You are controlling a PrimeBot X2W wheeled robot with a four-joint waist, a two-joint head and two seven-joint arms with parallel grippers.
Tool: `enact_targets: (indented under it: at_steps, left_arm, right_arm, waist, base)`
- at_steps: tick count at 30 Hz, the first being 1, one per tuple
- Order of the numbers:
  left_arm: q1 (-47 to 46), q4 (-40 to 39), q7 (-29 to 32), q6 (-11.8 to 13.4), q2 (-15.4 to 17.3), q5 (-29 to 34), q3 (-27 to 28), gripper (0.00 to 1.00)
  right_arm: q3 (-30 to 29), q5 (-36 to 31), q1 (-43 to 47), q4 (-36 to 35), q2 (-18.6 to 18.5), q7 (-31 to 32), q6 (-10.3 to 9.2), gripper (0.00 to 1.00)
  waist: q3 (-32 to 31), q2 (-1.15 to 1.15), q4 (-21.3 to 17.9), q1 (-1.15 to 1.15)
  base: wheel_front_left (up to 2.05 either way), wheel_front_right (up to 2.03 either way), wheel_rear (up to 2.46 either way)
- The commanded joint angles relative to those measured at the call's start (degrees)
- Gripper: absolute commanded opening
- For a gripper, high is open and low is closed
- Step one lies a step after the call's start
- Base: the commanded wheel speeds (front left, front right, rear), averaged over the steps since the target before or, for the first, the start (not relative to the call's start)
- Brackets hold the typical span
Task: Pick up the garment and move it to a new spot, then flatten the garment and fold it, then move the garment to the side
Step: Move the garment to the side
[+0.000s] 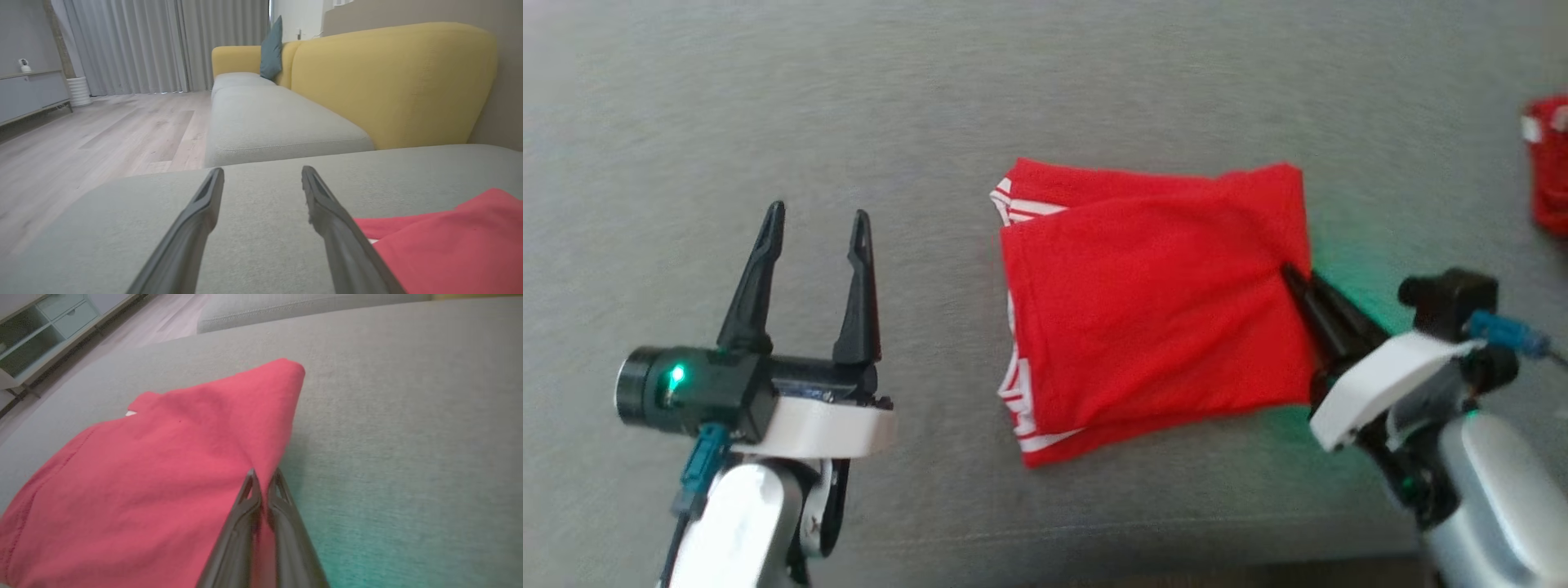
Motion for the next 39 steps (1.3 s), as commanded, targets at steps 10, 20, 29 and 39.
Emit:
enact_targets:
  at_steps: [10, 20, 29, 39]
  left_arm:
    - [-9.21, -2.78, -0.11, -2.42, 2.03, 2.46, -0.03, 1.0]
    - [-14.29, -2.9, 0.66, -3.71, 2.74, 3.99, -1.34, 1.0]
    - [-17.94, -4.26, 1.8, -4.69, 3.24, 5.49, -2.87, 1.0]
    - [-22.5, -4.59, 2.53, -6.37, 3.12, 6.45, -4.73, 1.0]
  right_arm:
    - [-6.46, 1.45, -9.48, 0.53, -10.42, -3.52, -0.04, 0.0]
    - [-18.3, 1.3, -15.08, 2.09, -18.4, -4.54, -0.04, 0.0]
    - [-24.02, -0.46, -18.06, 3.85, -19.09, -5.12, -0.04, 0.0]
    - [-29.9, -5.51, -21.13, 11.28, -15.52, -8.06, -0.04, 0.0]
  waist:
    - [5.06, 0.0, -11.42, 0.0]
    - [9.78, 0.0, -15.41, 0.0]
    - [14.2, 0.0, -16.75, 0.0]
    - [19.74, 0.0, -15.14, 0.0]
  base:
    - [0.0, 0.0, 0.0]
    - [0.0, 0.0, 0.0]
    - [0.0, 0.0, 0.0]
    - [0.0, 0.0, 0.0]
